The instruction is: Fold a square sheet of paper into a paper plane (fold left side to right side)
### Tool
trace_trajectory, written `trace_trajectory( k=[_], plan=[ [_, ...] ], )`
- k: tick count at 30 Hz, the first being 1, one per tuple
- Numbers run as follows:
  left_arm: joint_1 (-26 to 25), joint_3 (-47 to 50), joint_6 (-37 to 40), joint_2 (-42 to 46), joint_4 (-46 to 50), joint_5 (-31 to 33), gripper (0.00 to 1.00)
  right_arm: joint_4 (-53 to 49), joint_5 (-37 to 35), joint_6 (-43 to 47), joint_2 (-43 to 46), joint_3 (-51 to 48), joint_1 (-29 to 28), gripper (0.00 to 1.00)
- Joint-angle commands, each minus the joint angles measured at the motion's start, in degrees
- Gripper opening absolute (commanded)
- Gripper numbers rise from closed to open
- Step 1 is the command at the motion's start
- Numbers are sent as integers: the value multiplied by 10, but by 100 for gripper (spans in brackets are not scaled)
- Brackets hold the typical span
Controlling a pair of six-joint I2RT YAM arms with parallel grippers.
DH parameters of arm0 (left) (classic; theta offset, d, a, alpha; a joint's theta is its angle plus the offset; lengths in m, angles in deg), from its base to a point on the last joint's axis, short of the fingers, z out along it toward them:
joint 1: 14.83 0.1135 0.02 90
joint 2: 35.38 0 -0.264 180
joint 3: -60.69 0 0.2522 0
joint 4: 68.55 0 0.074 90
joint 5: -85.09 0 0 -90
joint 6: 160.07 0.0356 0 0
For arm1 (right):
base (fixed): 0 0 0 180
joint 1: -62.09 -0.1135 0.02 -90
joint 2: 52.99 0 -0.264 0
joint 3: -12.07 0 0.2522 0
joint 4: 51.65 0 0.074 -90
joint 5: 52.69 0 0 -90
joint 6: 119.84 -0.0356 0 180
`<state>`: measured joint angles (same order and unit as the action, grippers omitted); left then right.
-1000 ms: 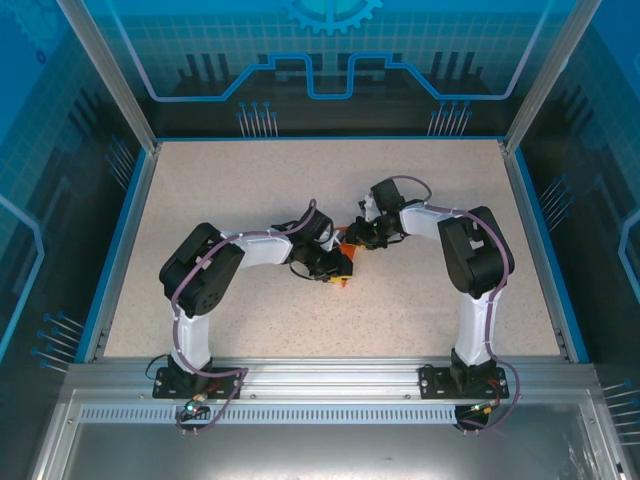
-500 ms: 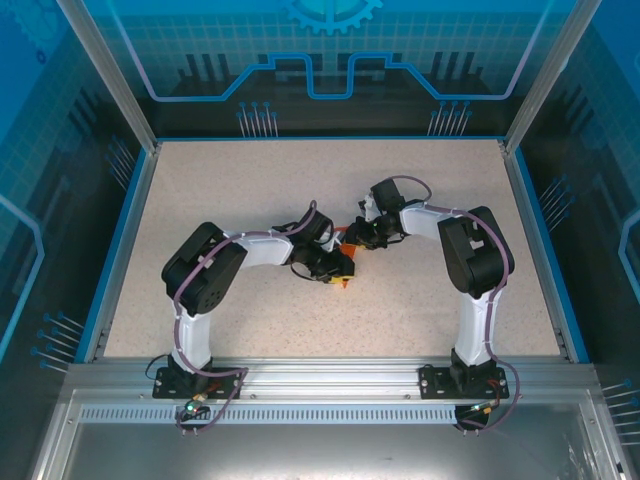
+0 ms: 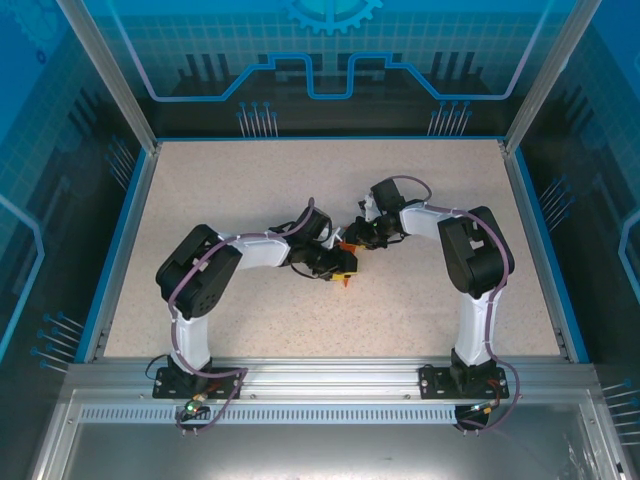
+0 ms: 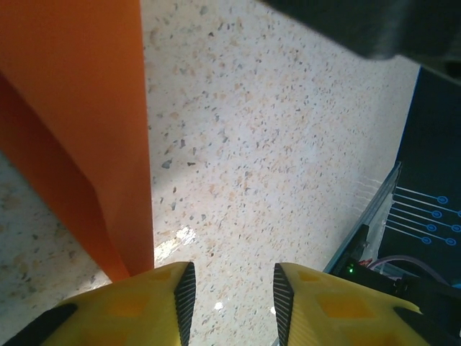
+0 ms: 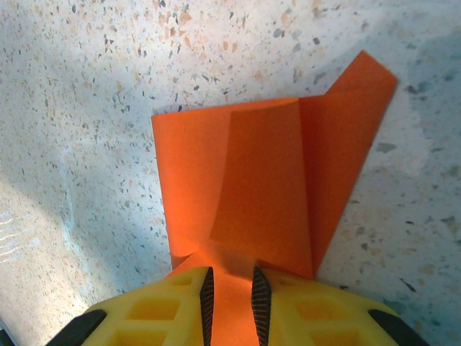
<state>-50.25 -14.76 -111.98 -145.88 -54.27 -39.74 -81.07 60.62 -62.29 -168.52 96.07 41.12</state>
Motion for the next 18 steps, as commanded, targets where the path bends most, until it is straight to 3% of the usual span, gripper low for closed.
trace_trajectory(
  k=[1, 18],
  plan=[
    [2, 9, 1, 18, -25, -16, 38, -50, -27, 10, -33, -11, -6, 26],
    [9, 5, 7, -21, -24, -21, 39, -49, -24, 9, -34, -10, -6, 26]
  ],
)
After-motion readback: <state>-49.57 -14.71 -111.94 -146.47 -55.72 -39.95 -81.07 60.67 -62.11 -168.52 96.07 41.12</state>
